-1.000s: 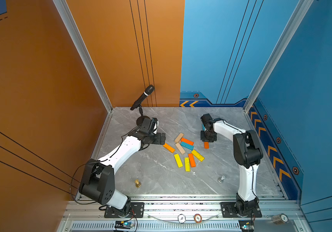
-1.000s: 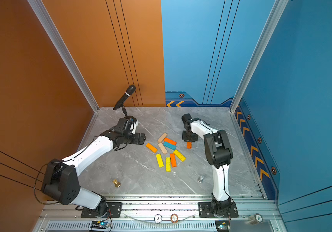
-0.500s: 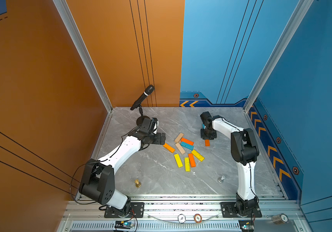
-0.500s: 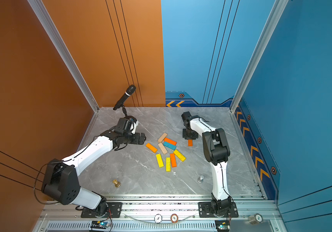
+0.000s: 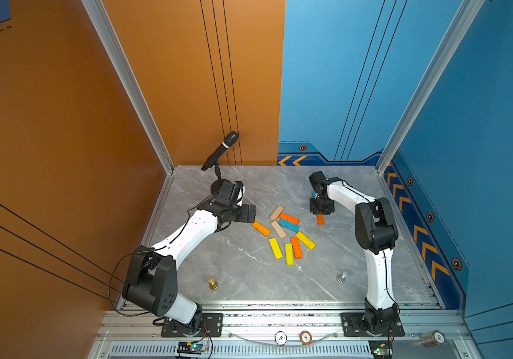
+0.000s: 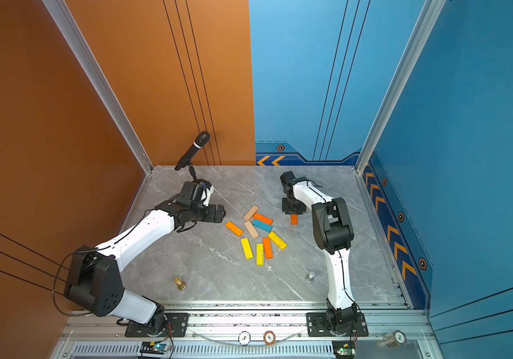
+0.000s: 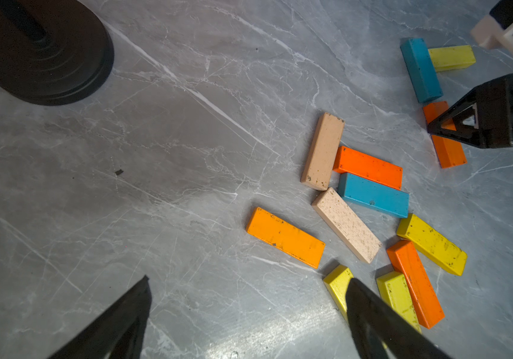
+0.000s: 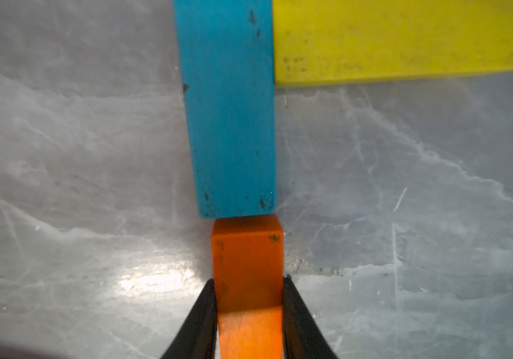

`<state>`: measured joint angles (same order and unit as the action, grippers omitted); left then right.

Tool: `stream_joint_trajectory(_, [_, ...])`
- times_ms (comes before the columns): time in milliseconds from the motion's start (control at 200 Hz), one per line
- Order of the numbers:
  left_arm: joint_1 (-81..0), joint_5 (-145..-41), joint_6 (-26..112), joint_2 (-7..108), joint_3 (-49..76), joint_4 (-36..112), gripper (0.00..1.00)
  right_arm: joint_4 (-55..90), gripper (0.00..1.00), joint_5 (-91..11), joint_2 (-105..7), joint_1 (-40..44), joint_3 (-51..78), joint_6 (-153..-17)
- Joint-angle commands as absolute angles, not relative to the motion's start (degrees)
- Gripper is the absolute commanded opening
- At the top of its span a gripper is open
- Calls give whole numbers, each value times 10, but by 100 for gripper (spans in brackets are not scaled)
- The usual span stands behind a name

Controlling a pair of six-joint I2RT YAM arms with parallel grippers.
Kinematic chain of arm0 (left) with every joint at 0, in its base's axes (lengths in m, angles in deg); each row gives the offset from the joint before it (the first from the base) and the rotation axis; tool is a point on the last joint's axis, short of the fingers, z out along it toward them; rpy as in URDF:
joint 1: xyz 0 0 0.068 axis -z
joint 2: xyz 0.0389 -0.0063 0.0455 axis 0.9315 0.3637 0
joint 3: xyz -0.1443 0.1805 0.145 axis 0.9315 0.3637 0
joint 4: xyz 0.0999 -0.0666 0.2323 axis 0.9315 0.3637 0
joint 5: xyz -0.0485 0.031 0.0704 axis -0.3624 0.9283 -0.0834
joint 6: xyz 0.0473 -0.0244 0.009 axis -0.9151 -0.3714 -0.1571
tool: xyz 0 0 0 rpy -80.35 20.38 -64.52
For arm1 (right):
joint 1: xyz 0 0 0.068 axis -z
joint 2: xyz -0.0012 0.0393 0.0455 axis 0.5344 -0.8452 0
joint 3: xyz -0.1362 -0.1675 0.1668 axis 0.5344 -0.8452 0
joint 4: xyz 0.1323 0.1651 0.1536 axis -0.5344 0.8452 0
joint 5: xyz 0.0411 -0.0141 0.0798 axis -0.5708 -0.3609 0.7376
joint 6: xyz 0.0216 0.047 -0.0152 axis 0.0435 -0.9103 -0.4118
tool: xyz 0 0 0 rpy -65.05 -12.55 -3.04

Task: Assemble the number 6 with building blocks
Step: Assemble the building block at the center of the board.

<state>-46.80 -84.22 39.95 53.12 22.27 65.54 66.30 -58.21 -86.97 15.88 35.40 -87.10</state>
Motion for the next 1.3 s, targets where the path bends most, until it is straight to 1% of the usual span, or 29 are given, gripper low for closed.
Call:
stream_joint_trajectory(0, [-472, -853, 398, 538, 207, 669, 98, 685, 34, -595, -895, 163, 364, -862])
stream_joint_trajectory(360, [-473, -853, 397, 538, 206, 668, 98, 688, 34, -593, -906, 163, 380, -865])
stream_joint_trajectory(576, [-474, -855, 397, 539, 205, 669, 98, 688, 37, -595, -908, 162, 381, -868])
stream_joint_trajectory(686, [-475, -854, 397, 540, 206, 668, 98, 689, 47, -594, -900, 161, 384, -866])
stream_joint_trajectory(761, [-475, -854, 397, 541, 204, 669, 98, 688, 57, -590, -886, 160, 394, -863])
stream_joint_trajectory(911, [-476, -853, 396, 544, 203, 671, 98, 690, 70, -566, -844, 162, 430, -858])
stream_joint_trajectory(1016, [-476, -850, 394, 543, 203, 673, 98, 674, 70, -564, -805, 168, 434, -858])
stream_joint_trajectory(1136, [-477, -848, 392, 537, 203, 674, 98, 617, 70, -576, -749, 187, 383, -859])
stream_joint_trajectory(1297, [-477, -850, 392, 532, 203, 674, 98, 589, 70, -568, -739, 239, 353, -852])
